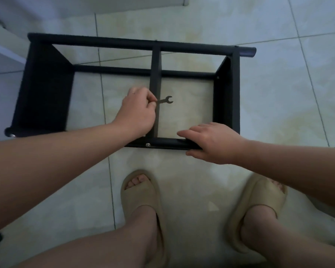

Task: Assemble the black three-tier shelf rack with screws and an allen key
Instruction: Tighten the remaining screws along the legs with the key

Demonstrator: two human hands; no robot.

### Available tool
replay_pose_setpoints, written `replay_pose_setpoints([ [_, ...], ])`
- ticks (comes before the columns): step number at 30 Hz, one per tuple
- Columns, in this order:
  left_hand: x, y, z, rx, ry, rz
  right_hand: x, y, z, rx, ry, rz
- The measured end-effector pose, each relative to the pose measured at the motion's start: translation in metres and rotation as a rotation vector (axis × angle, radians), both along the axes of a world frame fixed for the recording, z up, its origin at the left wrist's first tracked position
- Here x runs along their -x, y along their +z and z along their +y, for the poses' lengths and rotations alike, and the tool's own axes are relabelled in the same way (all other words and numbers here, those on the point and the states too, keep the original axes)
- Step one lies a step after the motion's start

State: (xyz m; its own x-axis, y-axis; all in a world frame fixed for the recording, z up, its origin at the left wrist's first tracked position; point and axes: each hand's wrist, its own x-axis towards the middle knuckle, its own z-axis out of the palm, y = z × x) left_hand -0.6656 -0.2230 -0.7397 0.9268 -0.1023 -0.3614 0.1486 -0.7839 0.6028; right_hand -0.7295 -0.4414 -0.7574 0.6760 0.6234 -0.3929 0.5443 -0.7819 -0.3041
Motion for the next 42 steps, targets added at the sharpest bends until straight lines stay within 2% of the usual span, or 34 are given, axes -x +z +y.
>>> replay_pose_setpoints([
  [4,-0.006,0.003,0.003,0.055,-0.007,0.092,-0.005,-0.002,0.004,0.047,-0.006,0.034],
  [11,-0.006,0.004,-0.009,0.118,0.031,0.111,0.0,-0.003,-0.01,0.061,-0.077,0.057],
  [20,0.007,0.0,-0.057,0.228,-0.024,0.163,0.024,0.005,-0.065,0.144,-0.133,0.038],
  [32,0.023,-0.004,-0.129,0.242,-0.153,0.186,0.06,0.009,-0.139,0.192,-0.183,0.05],
  [36,0.02,-0.006,-0.129,0.287,-0.098,0.233,0.065,0.009,-0.141,0.114,-0.184,-0.011],
  [39,0.013,-0.01,-0.115,0.245,-0.036,0.212,0.059,0.01,-0.127,0.006,-0.191,-0.089],
  [42,0.006,-0.019,-0.098,0.207,0.022,0.259,0.045,0.007,-0.109,0.0,-0.176,-0.123],
])
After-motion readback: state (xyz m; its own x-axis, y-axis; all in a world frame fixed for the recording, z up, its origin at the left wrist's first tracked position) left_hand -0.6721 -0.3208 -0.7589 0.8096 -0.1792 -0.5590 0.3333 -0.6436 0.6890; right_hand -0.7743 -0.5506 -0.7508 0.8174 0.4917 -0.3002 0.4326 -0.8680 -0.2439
